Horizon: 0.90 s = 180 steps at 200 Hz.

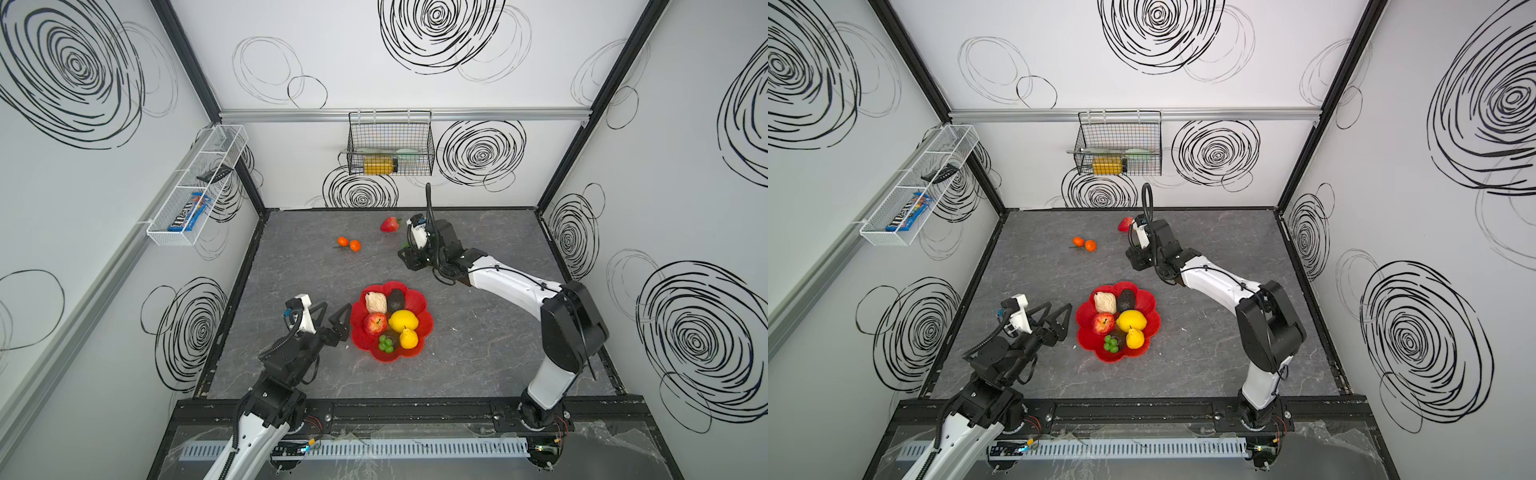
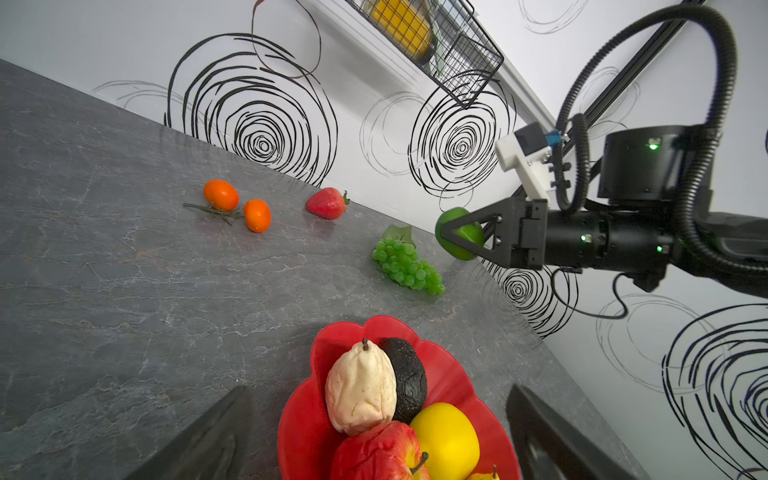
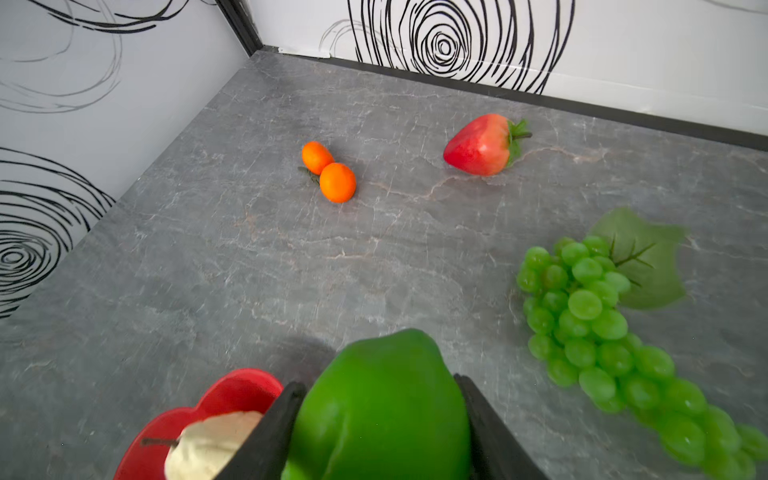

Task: Place and organize the fake fruits in the fruit bowl
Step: 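Carry the lime with the right gripper and lower it into the bowl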

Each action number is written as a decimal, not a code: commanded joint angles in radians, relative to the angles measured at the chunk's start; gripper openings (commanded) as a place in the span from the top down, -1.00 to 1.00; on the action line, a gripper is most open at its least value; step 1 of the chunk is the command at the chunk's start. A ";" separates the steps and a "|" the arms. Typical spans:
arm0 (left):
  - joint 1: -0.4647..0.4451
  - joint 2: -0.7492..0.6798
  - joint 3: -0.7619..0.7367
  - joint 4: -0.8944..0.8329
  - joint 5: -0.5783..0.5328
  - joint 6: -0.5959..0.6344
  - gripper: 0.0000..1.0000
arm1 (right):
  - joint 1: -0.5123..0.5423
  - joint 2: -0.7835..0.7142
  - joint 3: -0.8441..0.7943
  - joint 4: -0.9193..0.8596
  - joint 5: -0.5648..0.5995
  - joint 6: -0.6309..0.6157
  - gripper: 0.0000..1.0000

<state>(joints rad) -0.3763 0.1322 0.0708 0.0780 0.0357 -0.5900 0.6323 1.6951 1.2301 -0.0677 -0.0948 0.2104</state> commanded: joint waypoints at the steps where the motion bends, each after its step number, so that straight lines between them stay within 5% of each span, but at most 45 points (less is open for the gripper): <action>1: 0.010 0.010 -0.014 0.069 0.018 -0.008 -0.97 | 0.010 -0.097 -0.081 -0.054 -0.031 -0.026 -0.05; 79: 0.022 0.026 -0.016 0.079 0.033 -0.013 -0.97 | 0.050 -0.192 -0.296 -0.067 -0.091 -0.017 -0.05; 180: 0.031 0.027 -0.017 0.082 0.040 -0.017 -0.98 | 0.156 -0.098 -0.266 -0.118 0.046 -0.051 -0.08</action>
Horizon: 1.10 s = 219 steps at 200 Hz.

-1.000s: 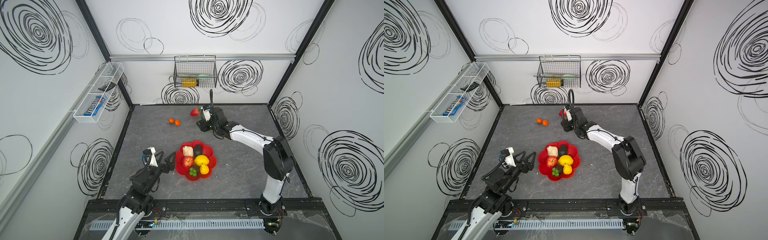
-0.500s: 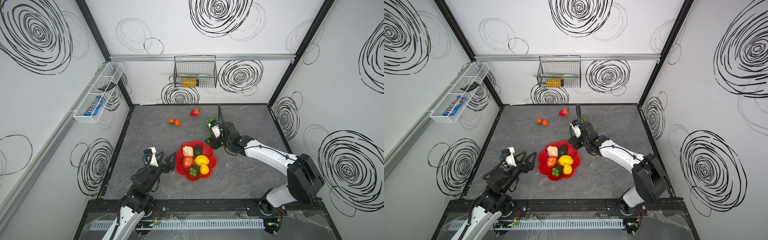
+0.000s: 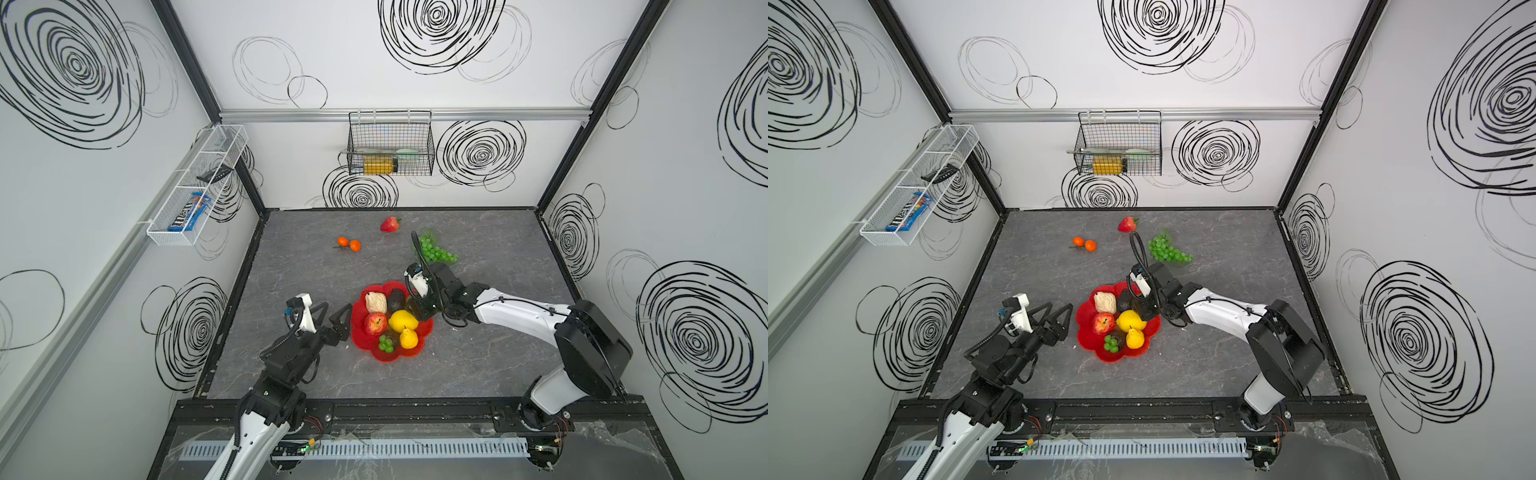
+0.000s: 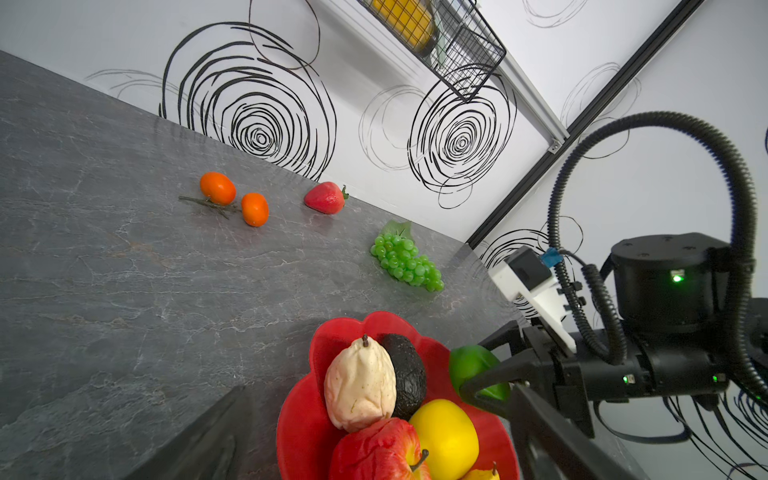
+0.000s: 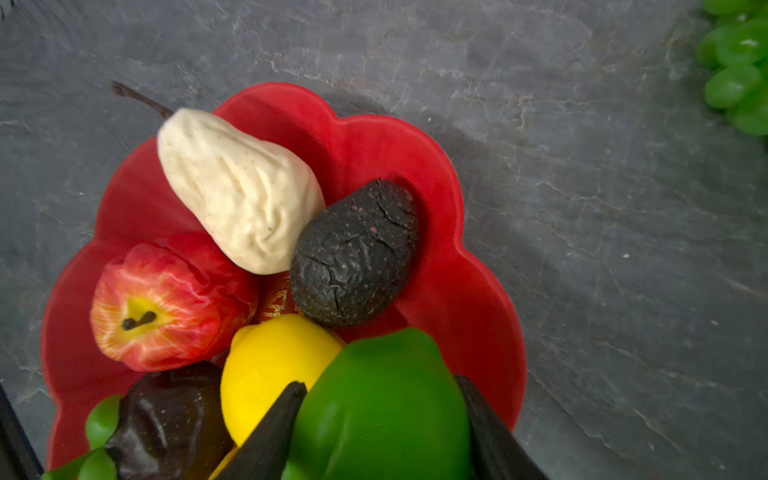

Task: Place and organize the fake fruits in the fruit bowl
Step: 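Carry the lime with the right gripper and lower it into the bowl, then open the right gripper and draw back while left reaches toward the strawberry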

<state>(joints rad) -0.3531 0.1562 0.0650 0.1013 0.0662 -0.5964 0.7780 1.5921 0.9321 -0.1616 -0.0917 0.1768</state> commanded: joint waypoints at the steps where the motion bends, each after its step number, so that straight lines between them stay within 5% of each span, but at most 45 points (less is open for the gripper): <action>1: 0.008 0.003 -0.011 0.058 0.010 -0.011 -0.98 | 0.011 0.006 0.033 -0.024 0.044 -0.018 -0.08; 219: 0.013 0.003 -0.013 0.060 0.016 -0.011 -0.99 | 0.038 0.058 0.071 -0.044 0.150 -0.017 -0.35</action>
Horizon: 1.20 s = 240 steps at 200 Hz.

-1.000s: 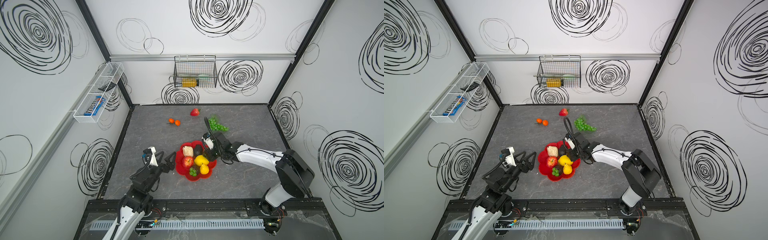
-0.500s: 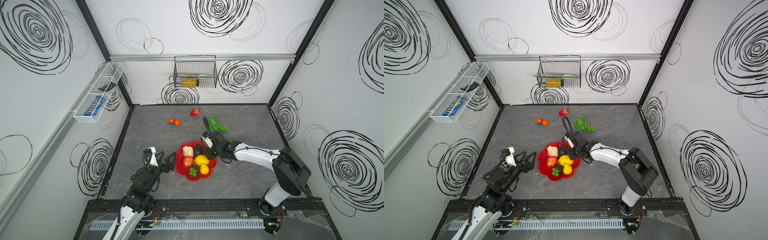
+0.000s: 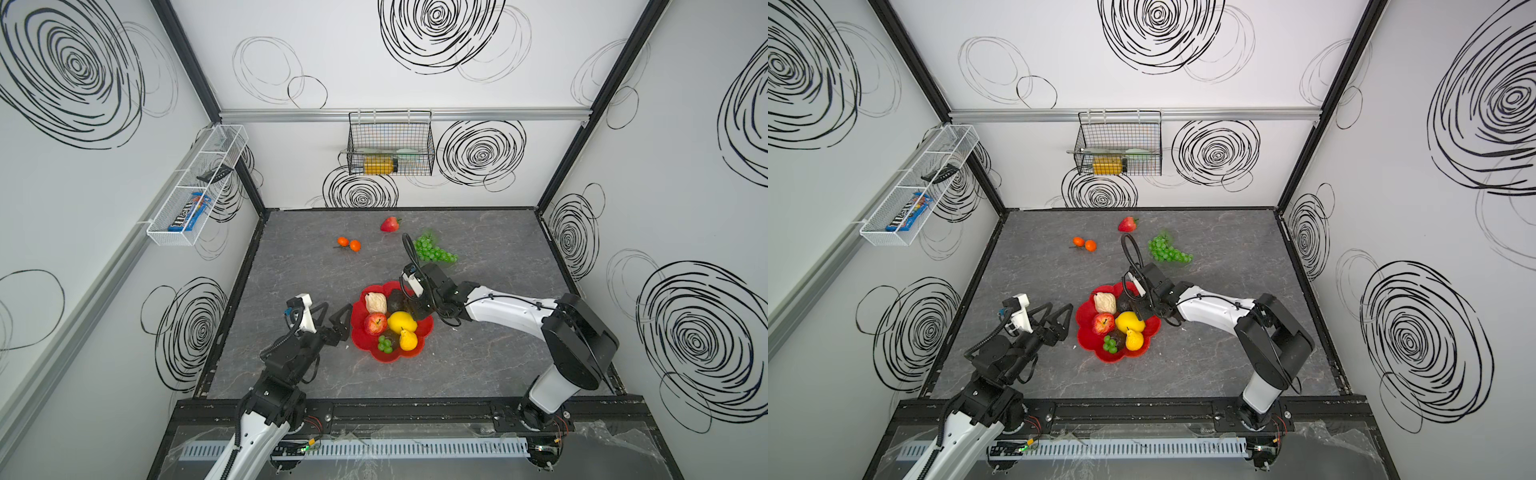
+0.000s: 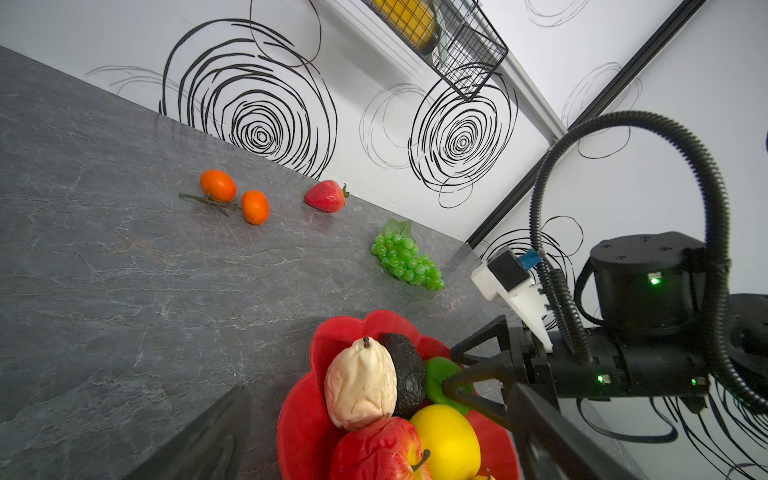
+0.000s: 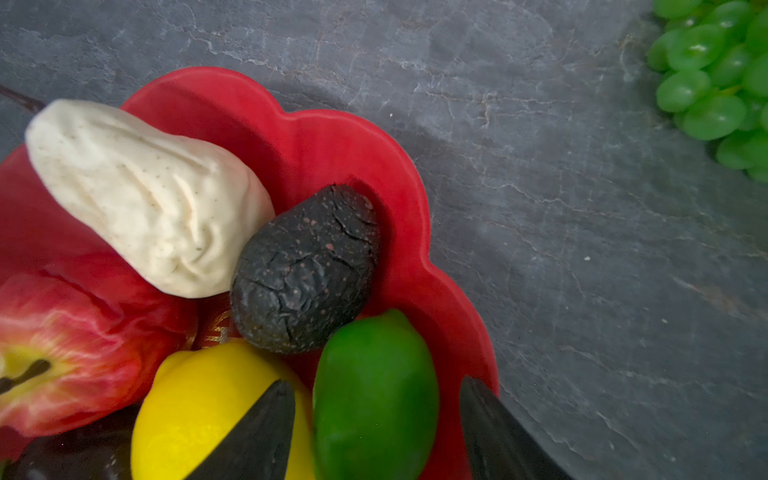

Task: Place and organize the fake fruits in the fruit bowl
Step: 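Open the right gripper and draw back while left reaches toward the strawberry, then lower the left gripper onto the red strawberry and close on it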

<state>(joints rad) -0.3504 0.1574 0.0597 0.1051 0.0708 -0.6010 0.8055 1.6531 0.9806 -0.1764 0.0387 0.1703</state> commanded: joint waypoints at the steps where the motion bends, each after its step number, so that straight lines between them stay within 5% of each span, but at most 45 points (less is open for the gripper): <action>1: 0.011 0.002 -0.008 0.057 0.010 -0.006 -0.99 | 0.010 -0.005 0.023 -0.030 0.020 -0.010 -0.35; 89: 0.022 0.147 0.019 0.127 0.036 -0.016 -0.96 | -0.023 -0.280 -0.002 -0.037 0.142 0.057 -0.45; 115: 0.022 0.333 0.059 0.239 0.058 -0.051 -0.93 | -0.058 -0.433 -0.128 0.054 0.210 0.106 -0.51; 161: 0.004 0.777 0.258 0.377 0.066 -0.066 -0.90 | -0.156 -0.693 -0.424 0.255 0.161 0.207 -0.66; 240: -0.034 1.476 0.890 0.168 0.067 0.082 -0.85 | -0.207 -0.862 -0.717 0.461 0.126 0.245 -0.72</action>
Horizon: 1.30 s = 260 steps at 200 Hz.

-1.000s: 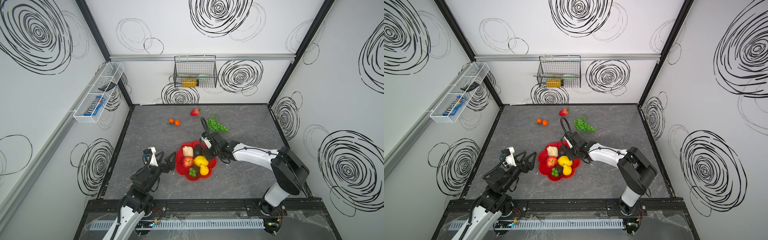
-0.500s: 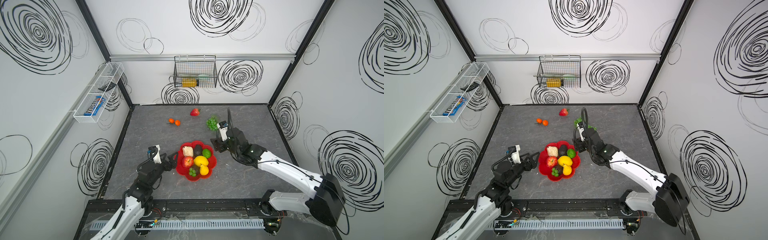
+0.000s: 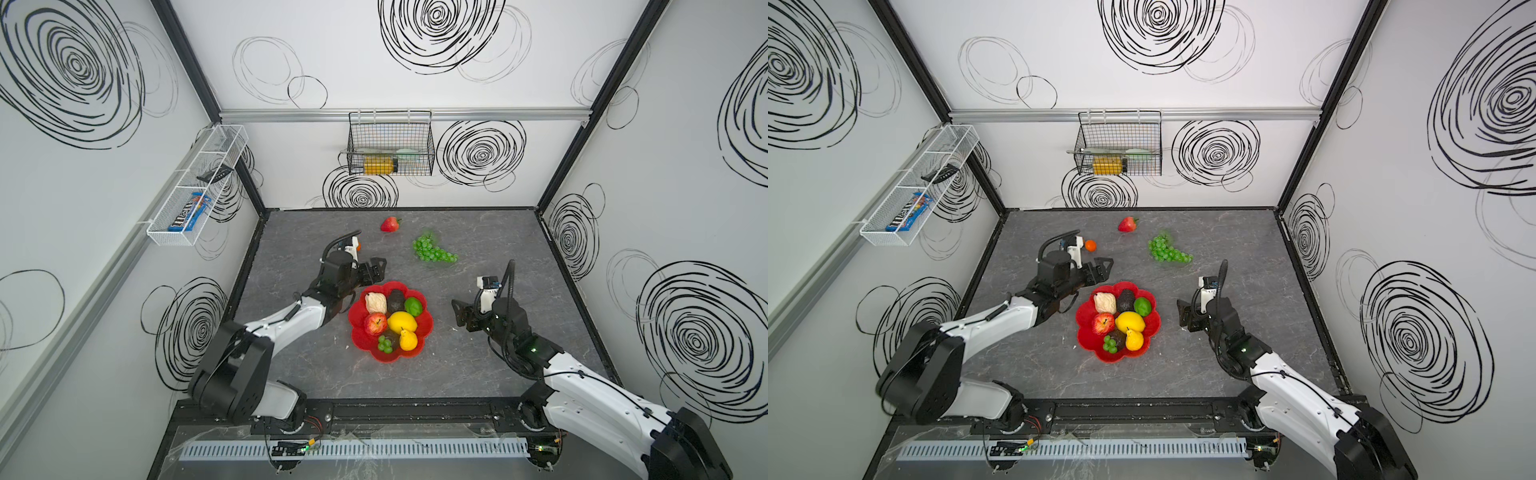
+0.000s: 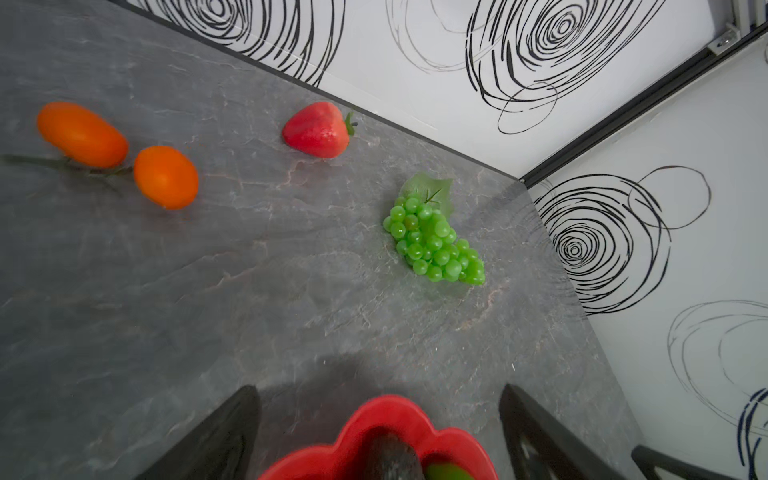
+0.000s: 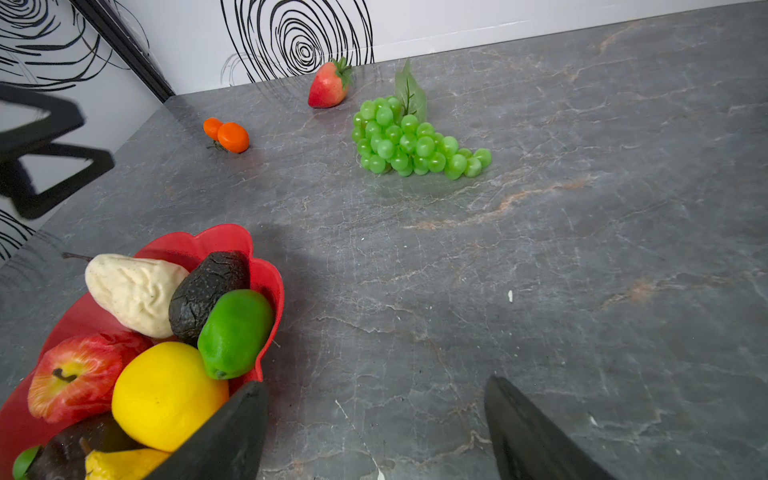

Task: Place and organize the fake fruits in the fruit bowl
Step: 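Lower the left gripper onto the red strawberry and close on it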

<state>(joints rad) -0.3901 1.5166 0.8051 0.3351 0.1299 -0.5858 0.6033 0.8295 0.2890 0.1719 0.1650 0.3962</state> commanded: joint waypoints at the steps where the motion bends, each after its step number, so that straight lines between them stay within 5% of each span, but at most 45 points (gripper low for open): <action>1: 0.007 0.123 0.150 -0.062 0.009 0.069 -0.85 | -0.005 -0.041 -0.027 0.113 0.000 0.020 -0.72; 55: 0.068 0.443 0.461 -0.069 0.084 0.081 -0.84 | -0.007 -0.111 -0.067 0.137 -0.004 0.033 -0.78; 109: 0.077 0.680 0.715 -0.097 0.042 0.074 -0.91 | -0.010 -0.116 -0.078 0.148 -0.003 0.041 -0.81; 260: 0.108 1.093 1.297 -0.319 0.013 -0.002 -0.99 | -0.020 -0.040 -0.087 0.194 -0.033 0.049 -0.83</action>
<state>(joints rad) -0.2882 2.5607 1.9991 0.0689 0.1543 -0.5674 0.5892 0.7799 0.2096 0.3290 0.1394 0.4343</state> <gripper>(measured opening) 0.995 0.912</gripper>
